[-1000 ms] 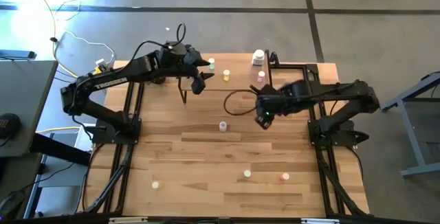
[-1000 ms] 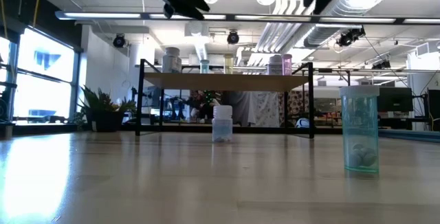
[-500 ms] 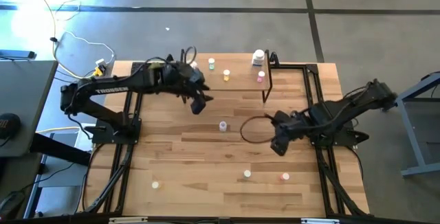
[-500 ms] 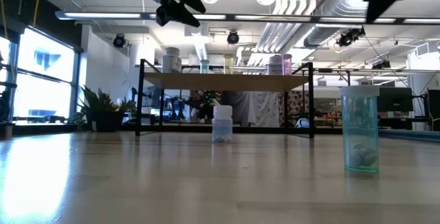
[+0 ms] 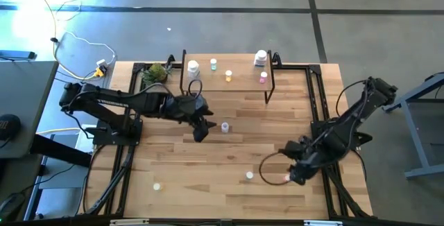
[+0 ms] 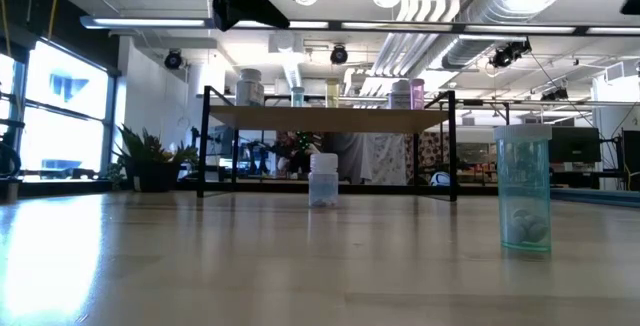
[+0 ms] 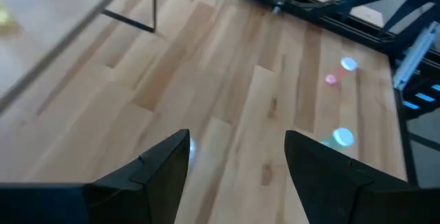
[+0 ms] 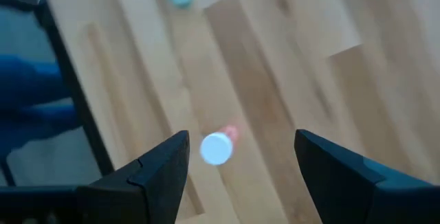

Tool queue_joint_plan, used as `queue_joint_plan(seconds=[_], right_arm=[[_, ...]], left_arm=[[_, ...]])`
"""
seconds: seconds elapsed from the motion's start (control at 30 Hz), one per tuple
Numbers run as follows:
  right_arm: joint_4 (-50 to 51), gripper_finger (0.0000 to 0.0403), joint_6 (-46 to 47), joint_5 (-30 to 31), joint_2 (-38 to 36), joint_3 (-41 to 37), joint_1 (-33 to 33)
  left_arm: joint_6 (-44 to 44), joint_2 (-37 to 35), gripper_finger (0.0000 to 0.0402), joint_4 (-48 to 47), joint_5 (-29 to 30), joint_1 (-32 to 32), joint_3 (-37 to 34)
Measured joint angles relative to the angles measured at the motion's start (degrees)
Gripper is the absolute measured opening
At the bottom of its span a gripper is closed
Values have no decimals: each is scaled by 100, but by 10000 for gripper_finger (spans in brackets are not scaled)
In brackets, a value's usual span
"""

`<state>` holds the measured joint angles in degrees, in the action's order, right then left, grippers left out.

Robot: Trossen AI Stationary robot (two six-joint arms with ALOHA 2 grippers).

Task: Pick and place medicine bottles onto shelf by color
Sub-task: Put the pink pill bottle on the shelf

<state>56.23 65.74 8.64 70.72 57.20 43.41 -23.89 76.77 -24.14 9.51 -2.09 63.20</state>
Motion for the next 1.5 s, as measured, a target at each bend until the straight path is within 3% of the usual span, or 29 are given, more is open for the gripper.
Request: queue_joint_plan(seconds=[0.4, 0.63, 1.17, 1.3, 1.5], right_arm=[[-959, 254, 252, 152, 20, -783, 876], [-1502, 254, 265, 334, 74, -1097, 927], [-1924, 251, -19, 337, 1132, -1164, 925], [-1938, 220, -18, 338, 1169, -1164, 925], [-1986, 130, -18, 337, 1169, -1164, 925]], left_arm=[[-442, 0, 228, -14, 478, 840, 0], [-772, 0, 227, -46, 777, 1120, 2], [-1070, 0, 227, -46, 915, 1458, 4], [-1063, 0, 227, -45, 917, 1452, 4], [-1050, 0, 227, -46, 918, 1452, 4]])
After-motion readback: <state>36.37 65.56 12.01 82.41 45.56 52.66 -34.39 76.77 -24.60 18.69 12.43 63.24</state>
